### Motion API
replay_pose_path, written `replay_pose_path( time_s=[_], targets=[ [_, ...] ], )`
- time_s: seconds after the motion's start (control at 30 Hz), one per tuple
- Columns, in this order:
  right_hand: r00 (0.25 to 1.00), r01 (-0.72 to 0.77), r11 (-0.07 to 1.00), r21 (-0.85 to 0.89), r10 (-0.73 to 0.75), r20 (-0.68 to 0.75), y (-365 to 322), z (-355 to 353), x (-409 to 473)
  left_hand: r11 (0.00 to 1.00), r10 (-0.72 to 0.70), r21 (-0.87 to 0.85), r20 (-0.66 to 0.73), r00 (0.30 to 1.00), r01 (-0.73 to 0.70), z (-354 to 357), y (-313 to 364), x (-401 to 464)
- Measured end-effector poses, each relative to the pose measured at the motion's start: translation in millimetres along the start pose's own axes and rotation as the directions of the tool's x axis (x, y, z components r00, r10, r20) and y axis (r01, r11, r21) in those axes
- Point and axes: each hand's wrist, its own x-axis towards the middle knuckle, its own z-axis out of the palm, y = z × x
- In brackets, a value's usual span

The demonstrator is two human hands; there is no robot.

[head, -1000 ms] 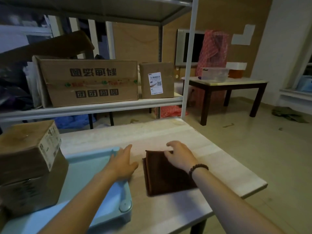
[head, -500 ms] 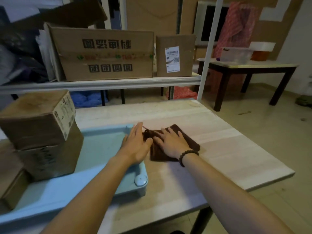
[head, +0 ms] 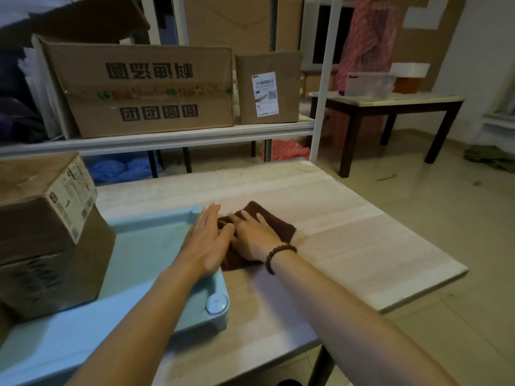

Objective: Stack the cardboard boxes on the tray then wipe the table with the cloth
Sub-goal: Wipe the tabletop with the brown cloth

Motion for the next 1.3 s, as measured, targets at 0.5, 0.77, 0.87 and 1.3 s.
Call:
replay_pose_path(
  time_s=[0.5,0.77,0.87,1.3],
  targets=[
    [0.943,-0.294,0.953,0.074,0.302,-0.141,85,-10,-46,1.000,0.007,0.022,0.022,1.000,-0.008,0,-4,2],
    [0.962,-0.254,0.954,0.157,0.266,-0.061,82,-12,-74,1.000,0.018,0.003,-0.003,1.000,-0.018,3,-5,2],
    [0.820,-0.523,0.834,0.178,0.549,-0.163,151,-25,-104,1.000,0.021,0.009,0.012,1.000,-0.022,2,-8,3],
    [0.750,-0.619,0.777,0.119,0.629,-0.206,187,-15,-113,1.000,0.023,0.002,0.014,1.000,-0.023,0,-3,0]
  ],
)
